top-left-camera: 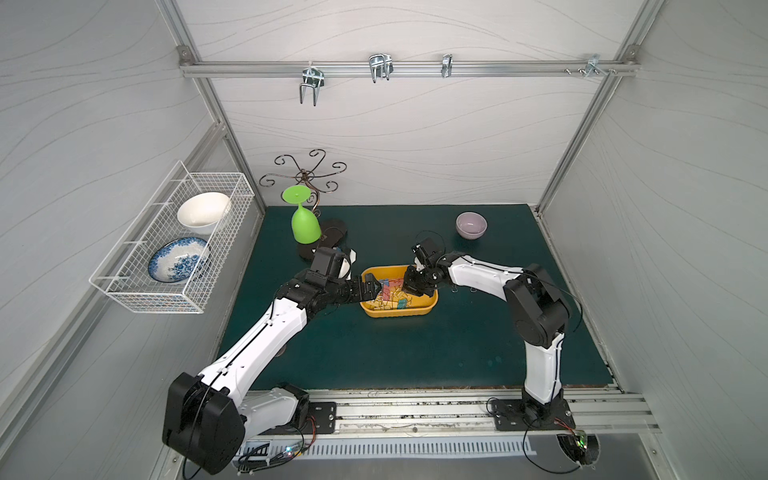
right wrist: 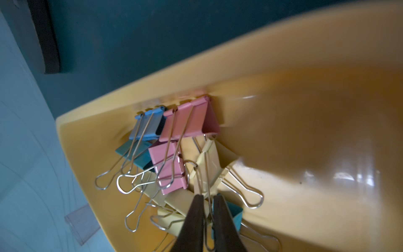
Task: Take out the binder clips from the storage box
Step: Pick up the binder clip from the storage box.
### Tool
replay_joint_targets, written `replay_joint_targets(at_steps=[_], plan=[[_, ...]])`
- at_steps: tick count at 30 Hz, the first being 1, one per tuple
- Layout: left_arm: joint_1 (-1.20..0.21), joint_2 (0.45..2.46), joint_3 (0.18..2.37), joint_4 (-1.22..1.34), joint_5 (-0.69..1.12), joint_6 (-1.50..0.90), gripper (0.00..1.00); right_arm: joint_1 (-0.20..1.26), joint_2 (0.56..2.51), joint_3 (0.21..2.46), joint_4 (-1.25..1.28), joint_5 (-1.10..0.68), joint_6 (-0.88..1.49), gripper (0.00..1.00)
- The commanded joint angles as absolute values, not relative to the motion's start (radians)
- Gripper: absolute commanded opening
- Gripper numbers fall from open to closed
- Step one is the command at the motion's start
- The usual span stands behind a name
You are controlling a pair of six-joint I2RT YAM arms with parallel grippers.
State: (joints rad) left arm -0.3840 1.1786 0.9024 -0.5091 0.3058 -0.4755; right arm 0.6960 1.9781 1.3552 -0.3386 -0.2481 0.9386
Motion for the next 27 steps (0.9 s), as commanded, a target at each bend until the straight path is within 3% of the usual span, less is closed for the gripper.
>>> replay_joint_targets(at_steps=[1, 10, 16, 23, 27], plan=[[-0.380, 1.193, 0.910, -0.471, 0.342, -0.492, 0.98, 0.677, 1.920, 1.321, -0.351, -0.214, 0.976, 0.05], [-0.391, 1.197, 0.908, -0.426, 0.369, -0.534, 0.98, 0.636, 1.747, 1.291, -0.383, -0.152, 0.990, 0.02], [-0.506, 1.183, 0.920, -0.392, 0.299, -0.568, 0.98, 0.634, 1.566, 1.241, -0.383, -0.043, 0.955, 0.00], [-0.628, 1.196, 0.914, -0.354, 0.197, -0.612, 0.98, 0.624, 1.231, 0.947, -0.363, 0.219, 1.132, 0.00], [-0.703, 1.229, 0.924, -0.328, 0.176, -0.599, 0.99, 0.622, 1.106, 0.746, -0.299, 0.270, 1.333, 0.00]])
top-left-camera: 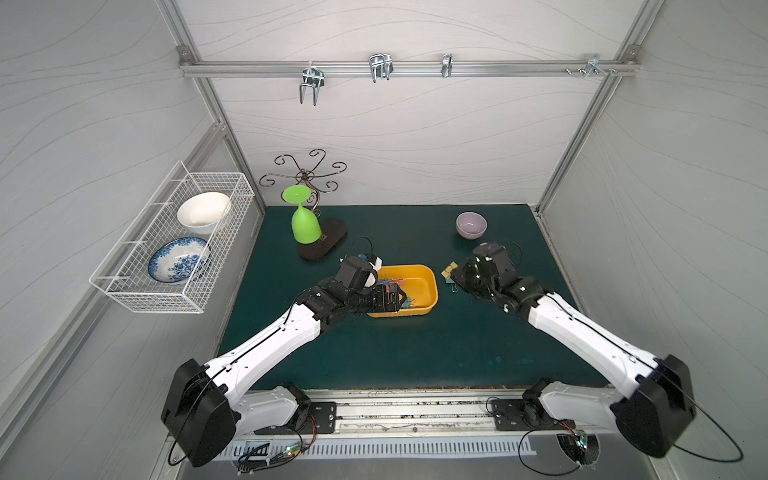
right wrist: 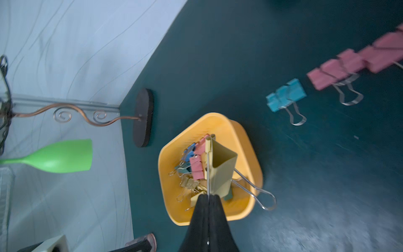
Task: Take out the binder clips from the storage box
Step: Pick up the binder clip from the storage box, then place the binder clip at the center of the board.
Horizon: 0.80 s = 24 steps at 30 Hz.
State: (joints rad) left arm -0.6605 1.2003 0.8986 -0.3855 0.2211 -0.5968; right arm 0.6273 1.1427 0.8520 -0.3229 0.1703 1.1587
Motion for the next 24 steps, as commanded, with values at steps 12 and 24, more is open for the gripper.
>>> replay_joint_targets(at_steps=[12, 24], plan=[[-0.782, 1.318, 0.966, -0.355, 0.130, -0.544, 0.98, 0.664, 1.223, 0.618, -0.247, 0.359, 1.799, 0.00], [-0.781, 1.268, 0.959, -0.357, 0.056, -0.504, 0.99, 0.623, 1.456, 0.707, -0.178, 0.307, 1.937, 0.00]])
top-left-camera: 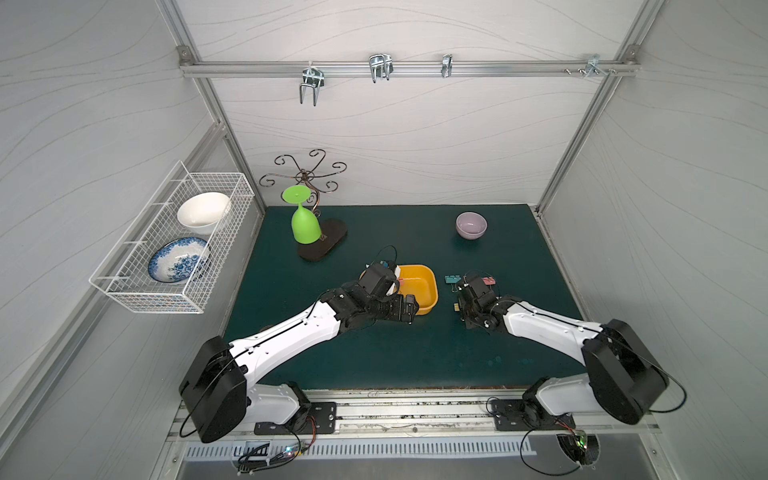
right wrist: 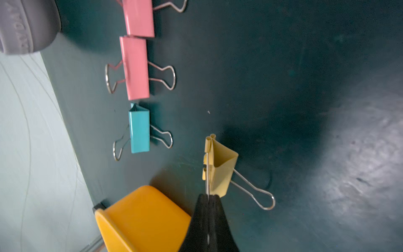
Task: Take out the binder clips from the storage box
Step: Place the binder clip at the center of the board.
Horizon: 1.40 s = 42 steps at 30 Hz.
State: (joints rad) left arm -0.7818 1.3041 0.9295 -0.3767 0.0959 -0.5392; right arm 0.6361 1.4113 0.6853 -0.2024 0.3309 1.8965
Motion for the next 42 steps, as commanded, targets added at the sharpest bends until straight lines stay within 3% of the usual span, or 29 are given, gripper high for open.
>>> replay_joint_targets(at_steps=[1, 7, 18, 28, 42], plan=[[-0.781, 1.263, 0.959, -0.360, 0.049, -0.499, 0.99, 0.623, 1.474, 0.721, -0.181, 0.311, 1.928, 0.00], [-0.780, 1.261, 0.980, -0.410, 0.047, -0.492, 0.98, 0.627, 1.548, 0.761, -0.222, 0.266, 1.947, 0.00], [-0.776, 1.252, 0.977, -0.417, 0.044, -0.494, 0.98, 0.649, 1.499, 0.703, -0.241, 0.276, 1.984, 0.03], [-0.775, 1.258, 0.982, -0.419, 0.066, -0.500, 0.99, 0.590, 1.452, 0.674, -0.191, 0.239, 1.839, 0.28], [-0.773, 1.254, 0.987, -0.428, 0.063, -0.502, 0.99, 0.560, 1.327, 0.692, -0.286, 0.232, 1.665, 0.39]])
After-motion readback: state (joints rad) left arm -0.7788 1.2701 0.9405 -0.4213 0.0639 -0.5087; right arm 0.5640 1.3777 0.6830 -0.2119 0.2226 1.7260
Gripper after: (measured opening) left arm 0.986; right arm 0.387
